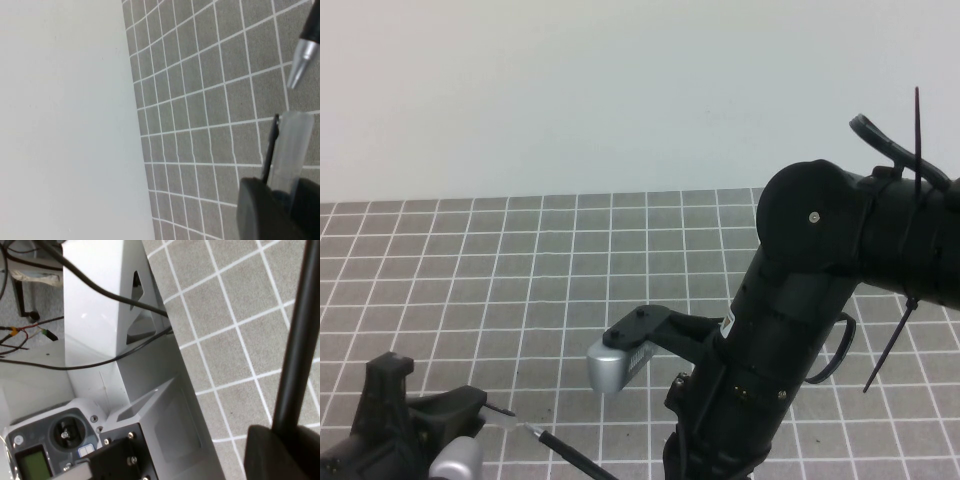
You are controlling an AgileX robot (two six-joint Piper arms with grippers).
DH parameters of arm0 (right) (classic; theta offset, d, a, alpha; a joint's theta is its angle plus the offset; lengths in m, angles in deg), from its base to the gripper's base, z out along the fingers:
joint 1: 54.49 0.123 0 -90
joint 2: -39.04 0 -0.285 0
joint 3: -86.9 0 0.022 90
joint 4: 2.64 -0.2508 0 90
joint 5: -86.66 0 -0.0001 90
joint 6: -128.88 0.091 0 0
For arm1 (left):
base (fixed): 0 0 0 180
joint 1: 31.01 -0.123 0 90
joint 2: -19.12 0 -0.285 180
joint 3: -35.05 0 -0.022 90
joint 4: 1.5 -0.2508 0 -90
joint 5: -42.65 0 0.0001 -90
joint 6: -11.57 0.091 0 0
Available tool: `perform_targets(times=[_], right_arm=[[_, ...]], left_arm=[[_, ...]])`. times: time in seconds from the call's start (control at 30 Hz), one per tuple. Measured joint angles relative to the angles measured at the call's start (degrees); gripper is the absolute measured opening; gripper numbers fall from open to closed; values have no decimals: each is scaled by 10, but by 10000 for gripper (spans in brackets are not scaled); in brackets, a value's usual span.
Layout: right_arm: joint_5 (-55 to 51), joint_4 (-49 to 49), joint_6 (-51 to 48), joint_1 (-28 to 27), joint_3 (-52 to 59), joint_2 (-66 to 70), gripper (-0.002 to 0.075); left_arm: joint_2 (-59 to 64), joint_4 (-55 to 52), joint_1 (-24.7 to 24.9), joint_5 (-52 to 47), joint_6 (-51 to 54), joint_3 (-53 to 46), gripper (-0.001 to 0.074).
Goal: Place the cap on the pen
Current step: 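Pick up the pen and its cap, cap the pen, and set it down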
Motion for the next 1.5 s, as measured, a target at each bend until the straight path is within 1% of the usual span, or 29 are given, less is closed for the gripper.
perform_targets(times=[0.33,0.5,0.7,0.93,1.1,1.23,1.4,1.5], right_arm=[[1,0,0,0,0,2,-3],[1,1,0,0,0,2,-3],[1,24,10,4,0,2,-3],[1,22,22,4,0,2,-3],[1,31,37,5,0,2,-3],[0,42,51,18,0,-3,-3],[0,70,51,53,5,-17,-3],[0,83,53,58,6,-19,-3]], left_arm=[[0,-5,0,-1,0,0,79],[0,-23,0,-1,0,0,79],[0,-24,1,-1,2,0,79],[0,-25,45,-17,11,0,79],[0,-25,46,-17,12,0,79],[0,-25,46,-17,12,0,79],[0,-25,46,-17,12,0,79],[0,-25,46,-17,11,0,79]])
